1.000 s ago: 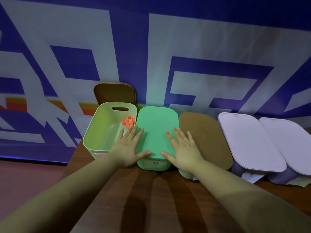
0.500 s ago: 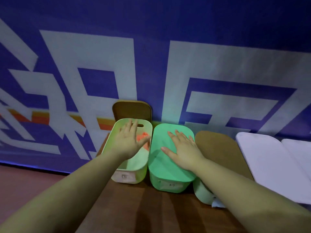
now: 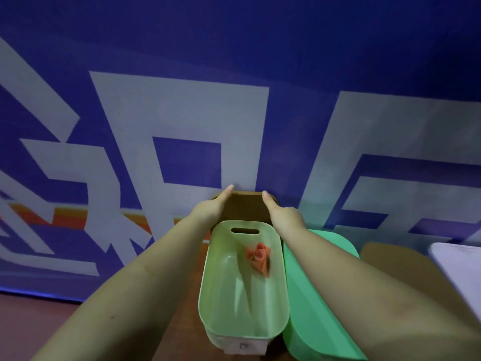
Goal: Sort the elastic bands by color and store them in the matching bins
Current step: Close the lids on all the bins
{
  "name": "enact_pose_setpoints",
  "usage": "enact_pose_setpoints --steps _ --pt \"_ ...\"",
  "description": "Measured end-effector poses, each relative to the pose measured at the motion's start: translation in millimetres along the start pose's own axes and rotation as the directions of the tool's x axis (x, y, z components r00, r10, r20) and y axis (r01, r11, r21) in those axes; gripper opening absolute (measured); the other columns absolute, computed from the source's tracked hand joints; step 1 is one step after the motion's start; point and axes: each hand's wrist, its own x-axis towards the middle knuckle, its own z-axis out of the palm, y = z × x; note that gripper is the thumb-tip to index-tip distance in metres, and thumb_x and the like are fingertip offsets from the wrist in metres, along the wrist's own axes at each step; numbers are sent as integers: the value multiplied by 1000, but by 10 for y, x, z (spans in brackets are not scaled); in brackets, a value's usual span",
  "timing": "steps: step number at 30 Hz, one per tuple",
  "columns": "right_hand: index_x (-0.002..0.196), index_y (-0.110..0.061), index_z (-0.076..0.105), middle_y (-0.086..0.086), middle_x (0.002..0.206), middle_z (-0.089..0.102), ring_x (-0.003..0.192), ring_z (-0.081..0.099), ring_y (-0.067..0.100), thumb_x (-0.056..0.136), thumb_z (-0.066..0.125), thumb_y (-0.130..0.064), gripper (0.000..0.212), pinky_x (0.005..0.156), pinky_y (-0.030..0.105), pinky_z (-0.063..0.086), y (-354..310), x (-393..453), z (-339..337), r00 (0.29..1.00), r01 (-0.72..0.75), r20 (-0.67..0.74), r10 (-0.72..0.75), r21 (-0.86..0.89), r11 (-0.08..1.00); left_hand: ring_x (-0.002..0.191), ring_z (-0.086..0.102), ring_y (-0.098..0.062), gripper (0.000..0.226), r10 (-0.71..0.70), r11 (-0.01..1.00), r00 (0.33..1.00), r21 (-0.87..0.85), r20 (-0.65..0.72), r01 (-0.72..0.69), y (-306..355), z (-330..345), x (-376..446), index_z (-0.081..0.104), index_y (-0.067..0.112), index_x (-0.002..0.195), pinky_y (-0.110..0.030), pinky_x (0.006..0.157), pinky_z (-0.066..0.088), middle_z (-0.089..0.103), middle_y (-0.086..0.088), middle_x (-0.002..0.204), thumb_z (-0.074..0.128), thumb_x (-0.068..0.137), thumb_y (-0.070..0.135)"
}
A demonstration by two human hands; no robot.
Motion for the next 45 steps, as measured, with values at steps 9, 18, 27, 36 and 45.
enact_pose_setpoints --steps 9,18,27,36,45 --pt "118 -2 54 14 117 58 107 54 32 78 48 -75 83 77 32 37 57 145 107 998 -47 -42 51 87 995 118 53 -34 121 16 986 999 -168 34 -10 -124 80 180 50 12 133 -46 106 38 55 -14 132 50 41 91" --pt "118 -3 54 10 107 58 96 55 28 74 50 -78 87 75 33 41 16 -93 -115 997 51 -67 -40 164 985 125 48 -33 97 95 972 995 -219 23 -88 6 -5 -171 39 15 141 -46 107 36 48 -13 140 51 69 80" --pt "114 -6 57 8 103 61 91 58 25 69 46 -84 91 64 31 39 -141 -626 -526 980 168 -149 -135 244 955 132 40 -33 95 243 945 969 -215 -40 -246 168 -272 -845 35 14 144 -45 106 33 41 -12 146 50 74 76" --pt "136 -19 48 -1 134 53 125 48 21 70 61 -73 86 95 31 36 396 -1071 -618 923 365 51 -382 200 909 130 42 -21 79 418 895 909 -166 -12 -414 -420 -395 -1346 42 10 135 -30 96 32 47 -1 133 65 77 58" --pt "143 -21 37 -4 143 47 129 45 16 60 78 -62 101 101 28 37 1082 -1225 -433 892 423 187 -411 -27 906 136 32 -14 94 408 913 899 -82 159 -399 -1131 -318 -1361 22 19 148 -25 101 31 31 -2 151 79 73 26"
